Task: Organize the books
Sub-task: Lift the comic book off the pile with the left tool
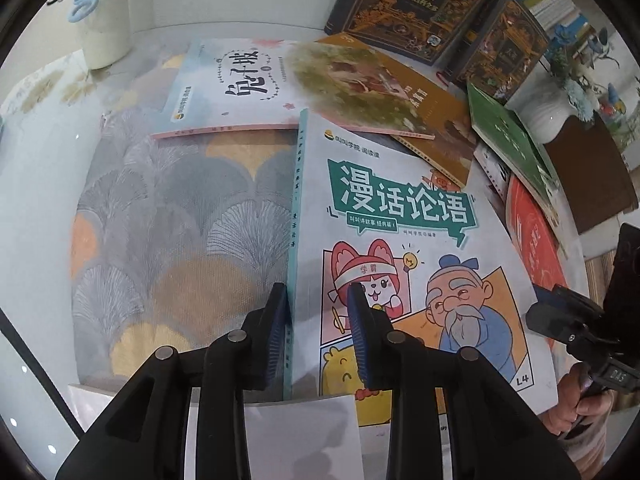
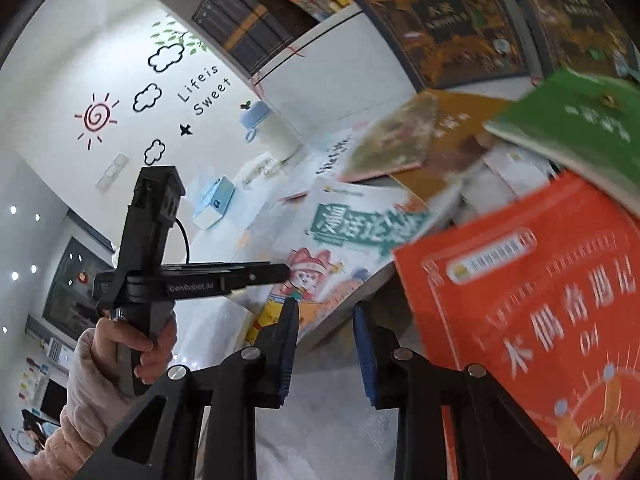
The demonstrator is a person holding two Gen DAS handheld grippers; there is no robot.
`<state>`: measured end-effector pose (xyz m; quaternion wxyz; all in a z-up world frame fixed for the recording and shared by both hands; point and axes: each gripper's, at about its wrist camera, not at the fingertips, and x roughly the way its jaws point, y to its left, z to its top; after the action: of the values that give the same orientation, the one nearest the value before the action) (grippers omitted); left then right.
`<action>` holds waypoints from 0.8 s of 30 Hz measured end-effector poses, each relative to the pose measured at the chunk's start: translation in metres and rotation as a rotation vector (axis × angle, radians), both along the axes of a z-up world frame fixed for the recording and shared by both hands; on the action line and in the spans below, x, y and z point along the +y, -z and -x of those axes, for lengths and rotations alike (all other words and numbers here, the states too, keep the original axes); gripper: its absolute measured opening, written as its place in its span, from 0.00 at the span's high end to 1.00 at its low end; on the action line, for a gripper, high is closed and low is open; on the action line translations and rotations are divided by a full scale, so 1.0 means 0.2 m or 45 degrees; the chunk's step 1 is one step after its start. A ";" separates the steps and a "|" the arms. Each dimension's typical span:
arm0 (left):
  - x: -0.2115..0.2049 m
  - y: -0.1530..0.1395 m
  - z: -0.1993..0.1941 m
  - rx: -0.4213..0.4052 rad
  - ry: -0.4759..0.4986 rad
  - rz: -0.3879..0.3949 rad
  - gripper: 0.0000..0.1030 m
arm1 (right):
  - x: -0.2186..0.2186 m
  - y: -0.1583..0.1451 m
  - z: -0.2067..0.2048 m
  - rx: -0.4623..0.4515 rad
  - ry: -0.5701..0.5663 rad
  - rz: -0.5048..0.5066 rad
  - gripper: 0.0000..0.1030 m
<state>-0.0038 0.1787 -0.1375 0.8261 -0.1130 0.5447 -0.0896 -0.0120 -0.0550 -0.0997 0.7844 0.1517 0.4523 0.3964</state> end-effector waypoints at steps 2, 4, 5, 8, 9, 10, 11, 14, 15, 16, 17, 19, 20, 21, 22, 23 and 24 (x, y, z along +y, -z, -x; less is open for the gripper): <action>0.03 -0.01 0.02 -0.014 -0.019 0.052 0.75 | 0.02 0.00 0.02 -0.002 0.007 0.033 0.74; 0.04 -0.02 0.05 -0.019 -0.027 0.104 0.75 | 0.00 0.03 0.05 0.026 0.015 0.028 0.74; 0.04 -0.03 0.06 -0.022 -0.026 0.117 0.75 | -0.02 0.04 0.05 0.047 0.016 0.012 0.74; 0.00 -0.07 0.09 -0.044 -0.001 0.112 0.75 | -0.06 0.02 0.10 0.056 -0.008 -0.070 0.77; -0.01 -0.07 0.09 -0.045 0.005 0.100 0.73 | -0.05 -0.01 0.13 0.039 -0.025 -0.084 0.77; -0.03 -0.07 0.10 -0.043 0.010 0.091 0.72 | -0.04 -0.03 0.16 0.028 -0.037 -0.096 0.78; -0.06 -0.07 0.10 -0.040 0.017 0.078 0.69 | -0.03 -0.06 0.19 0.025 -0.067 -0.110 0.78; -0.13 -0.03 0.12 -0.002 0.044 -0.009 0.68 | 0.00 -0.09 0.26 0.002 -0.043 -0.008 0.78; -0.15 0.00 0.12 0.021 0.047 -0.038 0.68 | -0.03 -0.09 0.26 0.014 -0.011 0.021 0.76; -0.16 0.03 0.12 0.049 0.051 -0.046 0.68 | -0.04 -0.08 0.26 0.030 0.010 0.045 0.74; -0.15 0.05 0.12 0.037 0.049 -0.032 0.65 | -0.07 -0.06 0.24 0.057 0.043 0.093 0.54; -0.14 0.05 0.11 0.039 0.048 -0.004 0.65 | -0.13 0.01 0.18 0.161 0.083 0.137 0.06; -0.13 0.05 0.11 0.043 0.050 0.010 0.65 | -0.17 0.05 0.15 0.220 0.102 0.116 0.03; -0.12 0.05 0.10 0.044 0.060 0.023 0.65 | -0.19 0.08 0.13 0.266 0.098 0.103 0.04; -0.11 0.05 0.10 0.044 0.067 0.030 0.65 | -0.19 0.13 0.09 0.335 0.068 0.090 0.04; -0.11 0.05 0.10 0.045 0.072 0.038 0.65 | -0.18 0.17 0.07 0.380 0.027 0.079 0.05; -0.10 0.05 0.10 0.046 0.074 0.047 0.65 | -0.16 0.20 0.04 0.398 -0.023 0.056 0.04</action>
<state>-0.0242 0.1584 -0.1478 0.8111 -0.1139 0.5607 -0.1214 -0.0207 -0.0866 -0.1397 0.7041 0.1903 0.5786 0.3650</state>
